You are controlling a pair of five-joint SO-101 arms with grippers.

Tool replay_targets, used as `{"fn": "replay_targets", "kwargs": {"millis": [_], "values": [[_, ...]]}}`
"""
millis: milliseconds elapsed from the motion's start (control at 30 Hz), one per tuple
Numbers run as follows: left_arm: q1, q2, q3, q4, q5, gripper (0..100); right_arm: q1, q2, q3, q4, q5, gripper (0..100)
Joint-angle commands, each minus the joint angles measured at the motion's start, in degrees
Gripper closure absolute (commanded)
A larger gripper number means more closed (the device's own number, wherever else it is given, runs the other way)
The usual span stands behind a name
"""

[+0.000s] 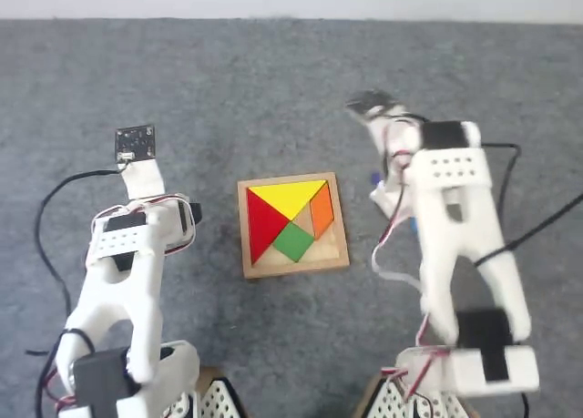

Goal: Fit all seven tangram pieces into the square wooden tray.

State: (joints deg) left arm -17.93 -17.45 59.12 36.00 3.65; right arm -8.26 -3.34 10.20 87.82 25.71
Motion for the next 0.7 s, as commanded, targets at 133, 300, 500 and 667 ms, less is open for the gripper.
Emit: {"fn": "replay_targets", "kwargs": {"millis": [133,300,500,667], "values": [[0.2,-1.5,-0.5,-1.5,-0.8,77,6.0,24.1,-13.5,-8.0,-18.4,86.8],[0.2,-1.5,-0.4,-1.7,-0.8,77,8.8,31.3,-22.4,-5.0,-22.2,79.7],[0.4,-1.5,1.0,-4.4,-0.9,77,10.3,33.6,-24.2,-6.1,-25.7,76.8],[0.4,-1.5,1.0,-4.4,-0.9,77,9.5,36.3,-24.4,-5.8,-25.4,76.8]]}}
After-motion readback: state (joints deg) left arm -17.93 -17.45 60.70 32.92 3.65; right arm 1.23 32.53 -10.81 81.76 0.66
